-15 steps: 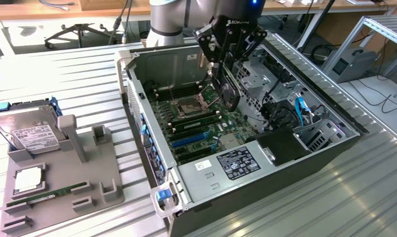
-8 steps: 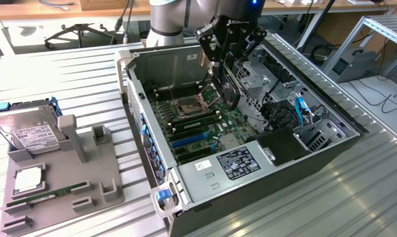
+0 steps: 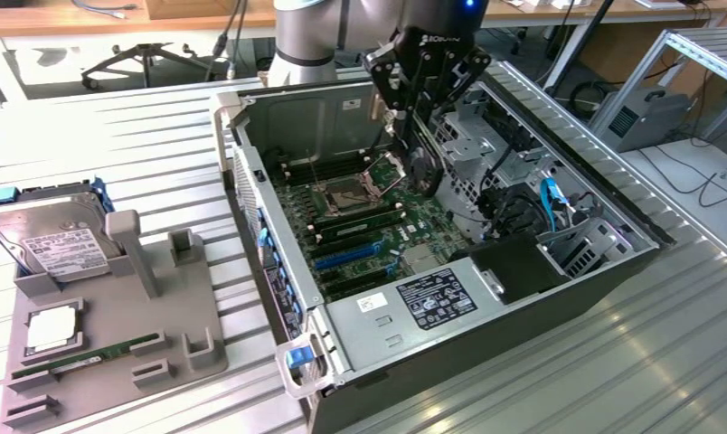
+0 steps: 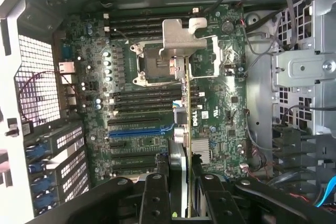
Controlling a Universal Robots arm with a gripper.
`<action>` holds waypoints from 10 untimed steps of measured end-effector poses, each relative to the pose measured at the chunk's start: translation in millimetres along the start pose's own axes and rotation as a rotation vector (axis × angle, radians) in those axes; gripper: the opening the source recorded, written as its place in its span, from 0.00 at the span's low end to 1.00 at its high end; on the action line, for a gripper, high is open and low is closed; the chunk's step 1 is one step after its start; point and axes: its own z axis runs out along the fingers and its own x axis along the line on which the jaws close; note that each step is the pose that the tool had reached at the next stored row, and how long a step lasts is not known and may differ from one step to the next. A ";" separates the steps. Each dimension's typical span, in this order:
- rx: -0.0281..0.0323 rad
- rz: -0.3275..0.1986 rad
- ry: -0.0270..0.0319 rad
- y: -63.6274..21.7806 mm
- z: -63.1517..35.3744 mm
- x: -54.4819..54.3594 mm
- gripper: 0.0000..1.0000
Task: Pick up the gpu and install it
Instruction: 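Pick up the gpu and move the gpu toward the slot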
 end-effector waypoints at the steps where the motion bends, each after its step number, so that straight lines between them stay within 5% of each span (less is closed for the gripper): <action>1: 0.0000 0.000 0.0000 0.4 0.3 -1.2 0.27; 10: -0.0002 0.000 0.0000 4.2 3.6 -17.5 0.27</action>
